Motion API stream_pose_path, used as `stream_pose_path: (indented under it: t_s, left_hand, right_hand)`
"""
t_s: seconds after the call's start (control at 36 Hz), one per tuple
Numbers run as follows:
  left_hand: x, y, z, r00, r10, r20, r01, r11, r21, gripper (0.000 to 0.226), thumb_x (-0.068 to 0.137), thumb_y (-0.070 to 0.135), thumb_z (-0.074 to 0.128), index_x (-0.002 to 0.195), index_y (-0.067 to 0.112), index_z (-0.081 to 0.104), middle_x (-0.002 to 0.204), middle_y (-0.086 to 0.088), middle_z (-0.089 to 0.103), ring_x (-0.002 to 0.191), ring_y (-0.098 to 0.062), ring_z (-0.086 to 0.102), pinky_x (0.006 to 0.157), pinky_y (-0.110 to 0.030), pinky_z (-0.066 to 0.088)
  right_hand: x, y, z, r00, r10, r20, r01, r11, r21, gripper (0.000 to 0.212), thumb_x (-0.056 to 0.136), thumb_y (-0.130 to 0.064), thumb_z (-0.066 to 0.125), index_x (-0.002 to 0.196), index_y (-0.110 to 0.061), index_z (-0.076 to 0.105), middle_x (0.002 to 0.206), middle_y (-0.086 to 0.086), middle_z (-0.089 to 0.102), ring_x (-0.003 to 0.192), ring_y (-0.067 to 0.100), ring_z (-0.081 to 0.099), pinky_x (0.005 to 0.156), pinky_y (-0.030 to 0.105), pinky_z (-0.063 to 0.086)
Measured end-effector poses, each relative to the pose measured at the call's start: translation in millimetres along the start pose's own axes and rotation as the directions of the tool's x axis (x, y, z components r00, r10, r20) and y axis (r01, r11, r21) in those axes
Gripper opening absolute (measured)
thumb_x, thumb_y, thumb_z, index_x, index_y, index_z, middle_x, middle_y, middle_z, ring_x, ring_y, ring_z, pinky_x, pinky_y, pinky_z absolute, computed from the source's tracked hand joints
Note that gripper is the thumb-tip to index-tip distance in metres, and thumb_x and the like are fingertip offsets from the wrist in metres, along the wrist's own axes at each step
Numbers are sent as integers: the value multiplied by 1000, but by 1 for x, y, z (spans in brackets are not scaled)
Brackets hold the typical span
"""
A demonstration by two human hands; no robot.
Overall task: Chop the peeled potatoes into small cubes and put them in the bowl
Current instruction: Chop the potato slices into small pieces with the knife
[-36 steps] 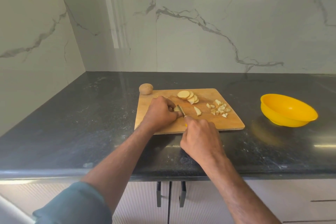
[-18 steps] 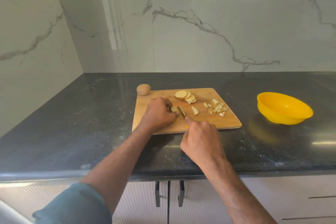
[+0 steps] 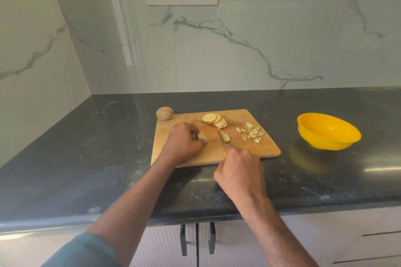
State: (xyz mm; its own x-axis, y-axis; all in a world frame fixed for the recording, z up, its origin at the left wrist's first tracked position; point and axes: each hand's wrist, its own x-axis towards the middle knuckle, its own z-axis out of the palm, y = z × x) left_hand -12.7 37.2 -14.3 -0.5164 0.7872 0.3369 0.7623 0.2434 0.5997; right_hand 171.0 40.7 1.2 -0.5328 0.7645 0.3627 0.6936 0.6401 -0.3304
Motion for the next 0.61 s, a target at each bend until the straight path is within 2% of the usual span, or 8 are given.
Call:
stream_pose_path:
  t_s: [0.17,0.25,0.33,0.39,0.44,0.61]
  left_hand:
    - [0,0,0,1000,-3,6,3,1000,-4,20,83,32,80,92,15,75,71,10,59,67,-8,51,61,-25,39]
    - [-1,1,-1,1000,0,8,0,1000,-4,17,83,31,80,83,16,73,67,8,58,65,-10,50,58,-27,38]
    - [-1,2,-1,1000,-3,18,3,1000,1,17,83,31,80,79,17,72,68,5,60,65,-12,51,58,-31,42]
    - [0,2,-1,1000,-5,23,5,1000,3,18,83,32,80,77,18,70,68,6,59,65,-12,51,59,-30,41]
    - [-1,2,-2,1000,-7,25,7,1000,0,21,83,32,80,72,20,66,66,8,57,64,-11,49,60,-28,38]
    - [-1,3,-2,1000,-12,20,12,1000,-8,17,83,32,80,85,16,73,69,7,59,67,-12,52,62,-29,43]
  right_hand:
    - [1,1,2,1000,22,-10,-22,1000,6,27,92,-22,56,117,-18,62,93,3,69,81,23,64,69,32,56]
    - [1,2,3,1000,24,-5,-24,999,24,27,93,-21,54,119,-17,61,91,2,67,75,19,55,65,28,50]
    - [0,2,4,1000,-4,-4,4,1000,19,25,95,-23,52,119,-17,59,84,-1,62,72,16,56,61,26,48]
    - [0,2,3,1000,-12,-7,12,1000,2,26,96,-23,51,120,-17,58,82,-2,59,69,16,53,58,24,40]
    - [-1,1,3,1000,-19,-12,19,1000,-8,28,96,-24,50,122,-17,58,82,-3,59,68,15,52,59,24,40]
    - [-4,-1,-1,999,-35,-5,34,998,-48,30,95,-23,49,124,-17,56,78,-3,55,66,16,51,58,25,36]
